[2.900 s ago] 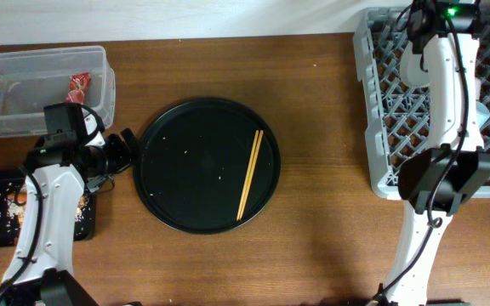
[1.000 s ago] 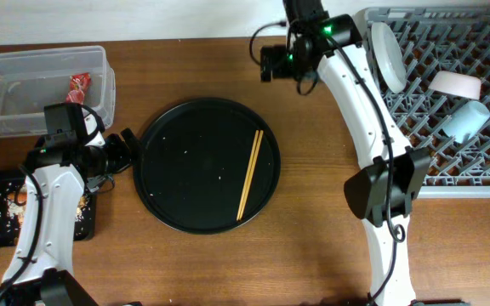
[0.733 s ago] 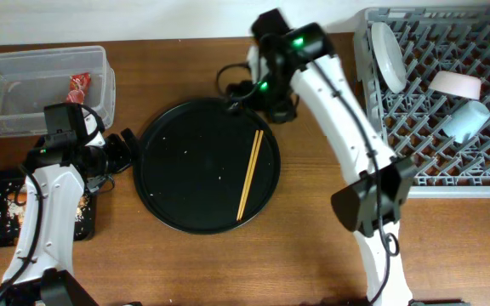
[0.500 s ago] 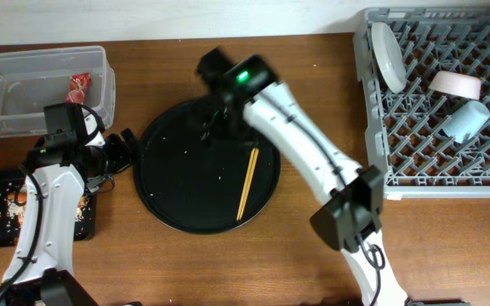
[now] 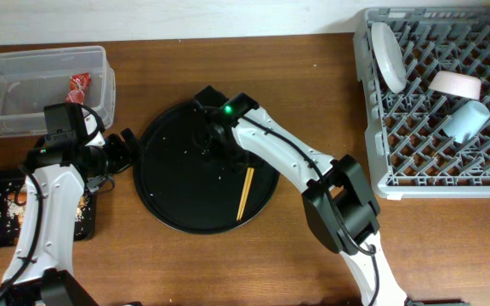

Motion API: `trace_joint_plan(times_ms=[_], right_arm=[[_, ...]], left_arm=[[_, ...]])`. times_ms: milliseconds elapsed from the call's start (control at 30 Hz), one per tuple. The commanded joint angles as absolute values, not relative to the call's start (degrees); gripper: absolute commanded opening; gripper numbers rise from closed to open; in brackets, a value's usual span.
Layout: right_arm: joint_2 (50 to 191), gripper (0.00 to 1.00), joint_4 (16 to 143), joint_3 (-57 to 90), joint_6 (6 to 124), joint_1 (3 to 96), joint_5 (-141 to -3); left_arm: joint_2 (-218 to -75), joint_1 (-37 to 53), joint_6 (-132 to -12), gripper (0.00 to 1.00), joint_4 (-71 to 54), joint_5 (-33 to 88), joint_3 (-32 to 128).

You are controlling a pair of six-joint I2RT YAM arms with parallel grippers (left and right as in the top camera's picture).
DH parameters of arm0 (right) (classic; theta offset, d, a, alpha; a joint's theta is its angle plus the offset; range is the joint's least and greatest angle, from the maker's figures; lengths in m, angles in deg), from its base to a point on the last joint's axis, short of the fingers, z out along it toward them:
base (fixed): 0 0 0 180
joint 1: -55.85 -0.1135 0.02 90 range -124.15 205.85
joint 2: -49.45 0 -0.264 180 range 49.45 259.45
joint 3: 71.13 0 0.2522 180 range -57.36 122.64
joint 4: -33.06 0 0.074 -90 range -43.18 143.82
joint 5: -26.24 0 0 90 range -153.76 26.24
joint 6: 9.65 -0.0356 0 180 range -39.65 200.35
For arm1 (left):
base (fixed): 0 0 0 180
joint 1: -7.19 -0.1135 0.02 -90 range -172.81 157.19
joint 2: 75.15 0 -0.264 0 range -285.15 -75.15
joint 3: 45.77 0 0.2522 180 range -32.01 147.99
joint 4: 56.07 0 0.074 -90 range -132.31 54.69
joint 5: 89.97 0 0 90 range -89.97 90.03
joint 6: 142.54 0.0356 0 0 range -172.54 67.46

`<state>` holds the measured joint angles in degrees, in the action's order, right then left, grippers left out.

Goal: Sort waste into correct bins and load items into the dishwasher rack
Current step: 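Move the right gripper to the chopsticks and grasp one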

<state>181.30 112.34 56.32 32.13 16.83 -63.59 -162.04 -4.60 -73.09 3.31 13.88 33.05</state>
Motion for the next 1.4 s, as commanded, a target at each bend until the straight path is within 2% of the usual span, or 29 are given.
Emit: trace_joint_plan(times_ms=[0,100,200,1367], right_arm=[[180.2,0.92,111.3,56.0,31.4,17.3,-63.3],[180.4,0.86,109.7,55.6,31.4,17.4,-63.3],[180.4,0.85,109.7,55.6,31.4,17.7,-63.1],[181.2,0.86,104.5,51.1,30.3,19.5,-64.8]], left_arm=[[-162.2,-4.5,-72.2,0.99,3.2,13.7,33.0],[-162.2,-4.5,-72.2,0.99,3.2,13.7,33.0],[-162.2,-4.5,-72.2,0.99,3.2,13.7,33.0],[-162.2,-4.5,-72.2,0.99,3.2,13.7,33.0]])
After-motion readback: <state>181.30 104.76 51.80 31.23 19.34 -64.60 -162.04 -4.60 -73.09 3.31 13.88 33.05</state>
